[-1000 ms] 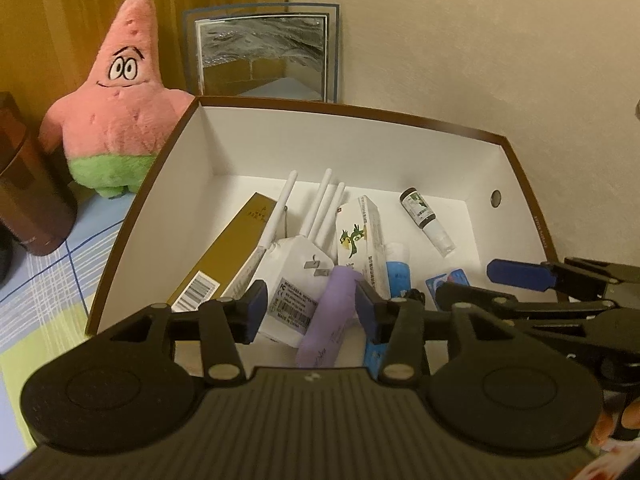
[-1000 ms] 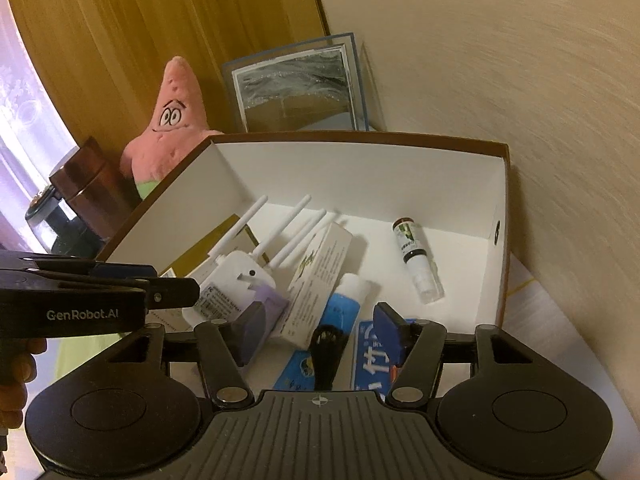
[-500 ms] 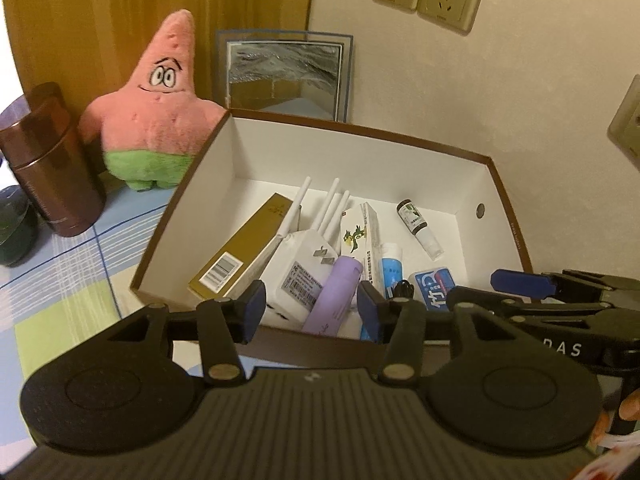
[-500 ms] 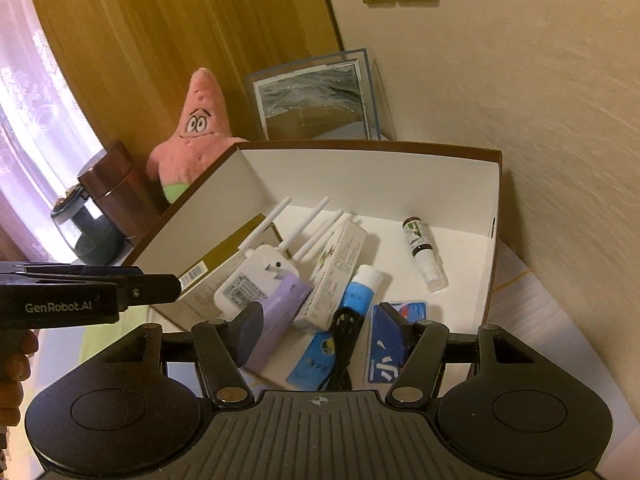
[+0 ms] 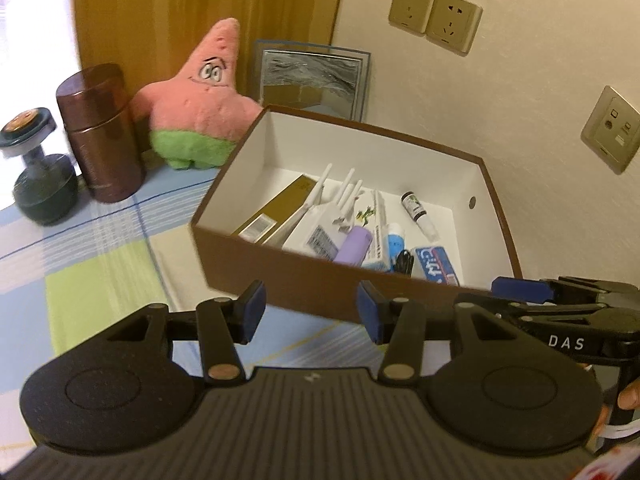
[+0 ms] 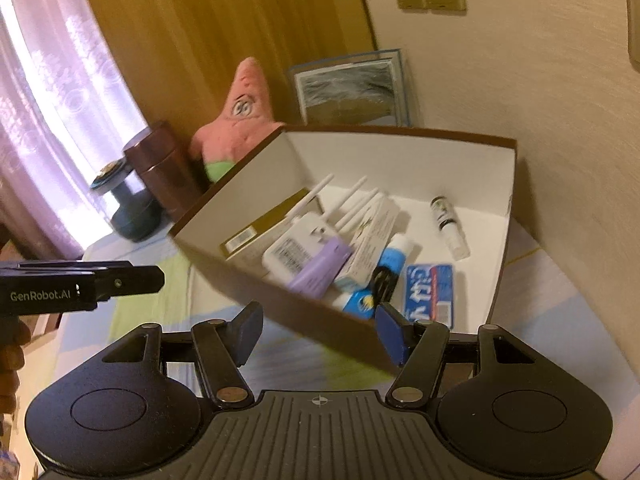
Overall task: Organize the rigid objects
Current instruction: 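Withdraw both tools from the brown box back over the bed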
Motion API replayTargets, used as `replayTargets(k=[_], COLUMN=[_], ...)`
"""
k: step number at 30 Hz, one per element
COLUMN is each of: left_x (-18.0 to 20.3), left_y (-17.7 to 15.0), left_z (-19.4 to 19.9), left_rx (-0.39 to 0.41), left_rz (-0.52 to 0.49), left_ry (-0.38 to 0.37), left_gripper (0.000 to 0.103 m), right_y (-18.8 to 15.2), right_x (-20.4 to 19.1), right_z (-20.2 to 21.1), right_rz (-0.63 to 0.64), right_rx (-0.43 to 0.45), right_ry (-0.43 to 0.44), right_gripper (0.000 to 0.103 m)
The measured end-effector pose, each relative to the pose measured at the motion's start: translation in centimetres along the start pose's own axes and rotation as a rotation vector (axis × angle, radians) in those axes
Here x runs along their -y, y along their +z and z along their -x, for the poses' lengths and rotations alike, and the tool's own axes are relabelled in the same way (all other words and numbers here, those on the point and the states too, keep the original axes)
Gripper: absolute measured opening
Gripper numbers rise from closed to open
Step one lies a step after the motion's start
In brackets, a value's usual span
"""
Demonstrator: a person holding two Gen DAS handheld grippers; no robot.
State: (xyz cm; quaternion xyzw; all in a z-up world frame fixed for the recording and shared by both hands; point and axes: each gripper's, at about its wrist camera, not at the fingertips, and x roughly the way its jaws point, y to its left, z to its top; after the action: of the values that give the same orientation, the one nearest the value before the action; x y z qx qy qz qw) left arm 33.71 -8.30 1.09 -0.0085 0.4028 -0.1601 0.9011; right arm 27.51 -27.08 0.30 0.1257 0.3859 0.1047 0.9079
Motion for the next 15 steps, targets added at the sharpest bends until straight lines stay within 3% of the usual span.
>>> replayTargets(k=[15], left_x=[-4.6], left_y=[-7.2], left_z=[4.5], left_rx=[-0.051], left_rz=[0.094], left_ry=[0.068], left_gripper=[0.046], right_y=[-6.0], right_x=[-5.1], right_z=[0.5], right_rz=[0.095], right_rx=[-0.109], right_ry=[0.061], right_gripper=[0.06])
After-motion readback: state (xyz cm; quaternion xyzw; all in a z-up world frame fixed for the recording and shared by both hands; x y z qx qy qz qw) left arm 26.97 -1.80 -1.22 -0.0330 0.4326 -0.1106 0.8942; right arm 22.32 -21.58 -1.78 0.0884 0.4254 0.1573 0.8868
